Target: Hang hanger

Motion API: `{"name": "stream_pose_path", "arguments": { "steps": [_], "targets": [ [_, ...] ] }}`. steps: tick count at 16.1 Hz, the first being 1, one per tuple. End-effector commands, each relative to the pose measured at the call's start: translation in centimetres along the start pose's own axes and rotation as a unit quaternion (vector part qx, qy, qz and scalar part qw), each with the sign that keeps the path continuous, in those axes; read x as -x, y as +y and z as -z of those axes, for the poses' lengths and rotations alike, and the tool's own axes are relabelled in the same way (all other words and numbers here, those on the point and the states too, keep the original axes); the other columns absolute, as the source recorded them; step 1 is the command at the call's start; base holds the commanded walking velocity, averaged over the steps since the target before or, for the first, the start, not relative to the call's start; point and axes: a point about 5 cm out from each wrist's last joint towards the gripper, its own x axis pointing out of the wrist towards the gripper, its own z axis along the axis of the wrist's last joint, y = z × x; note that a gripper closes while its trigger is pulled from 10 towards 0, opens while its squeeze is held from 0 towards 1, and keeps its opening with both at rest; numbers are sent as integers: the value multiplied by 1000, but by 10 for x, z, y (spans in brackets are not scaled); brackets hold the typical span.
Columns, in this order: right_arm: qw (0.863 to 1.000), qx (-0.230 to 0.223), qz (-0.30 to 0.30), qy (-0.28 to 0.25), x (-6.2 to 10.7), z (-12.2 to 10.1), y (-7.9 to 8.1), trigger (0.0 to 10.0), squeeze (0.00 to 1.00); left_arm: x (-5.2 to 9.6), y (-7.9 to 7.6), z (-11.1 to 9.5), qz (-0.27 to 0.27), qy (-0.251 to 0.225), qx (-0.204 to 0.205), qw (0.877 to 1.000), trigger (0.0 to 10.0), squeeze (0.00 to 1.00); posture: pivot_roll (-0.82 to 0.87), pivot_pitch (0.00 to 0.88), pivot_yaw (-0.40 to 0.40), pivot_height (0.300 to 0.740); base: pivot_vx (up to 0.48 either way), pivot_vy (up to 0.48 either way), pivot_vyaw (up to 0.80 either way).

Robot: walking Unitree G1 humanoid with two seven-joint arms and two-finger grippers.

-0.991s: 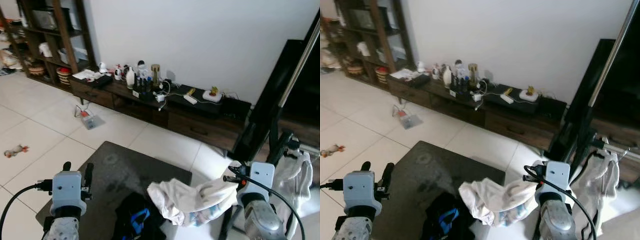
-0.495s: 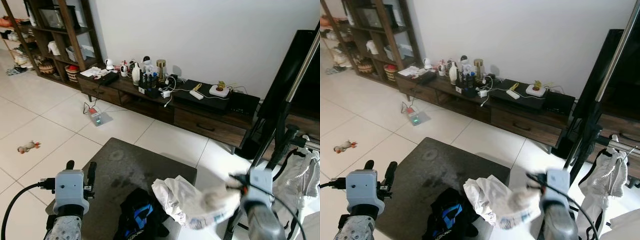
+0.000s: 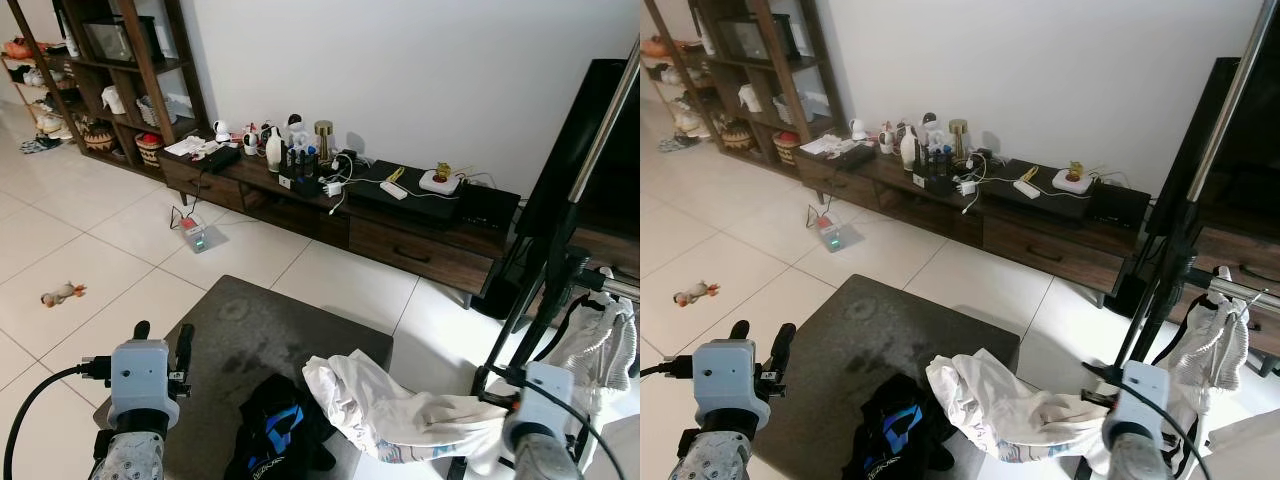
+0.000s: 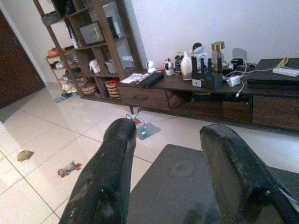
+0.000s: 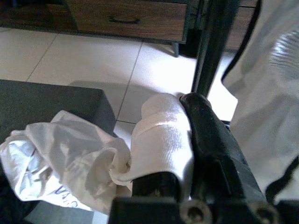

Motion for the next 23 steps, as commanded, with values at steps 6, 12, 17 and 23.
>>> {"name": "stream_pose_path", "arguments": {
  "steps": [6,12,17,23],
  "targets": [
    [1000,6,-10,-12,0,-5,6,10000,0,1,-1,3,5,7,-3,1000,10000,0,-12,52,5,740,0,0,0],
    [1000,6,-10,-12,0,-5,6,10000,0,1,-1,3,5,7,-3,1000,10000,0,-12,52,5,740,0,0,0],
    [1000,6,-10,-12,0,-5,6,10000,0,1,-1,3,5,7,-3,1000,10000,0,-12,52,5,740,0,0,0],
    [997,12,-49,-53,1,-19,18,10000,0,12,1,26,5,46,-5,999,10000,0,-16,53,-1,740,-192,0,0]
  ]
}}
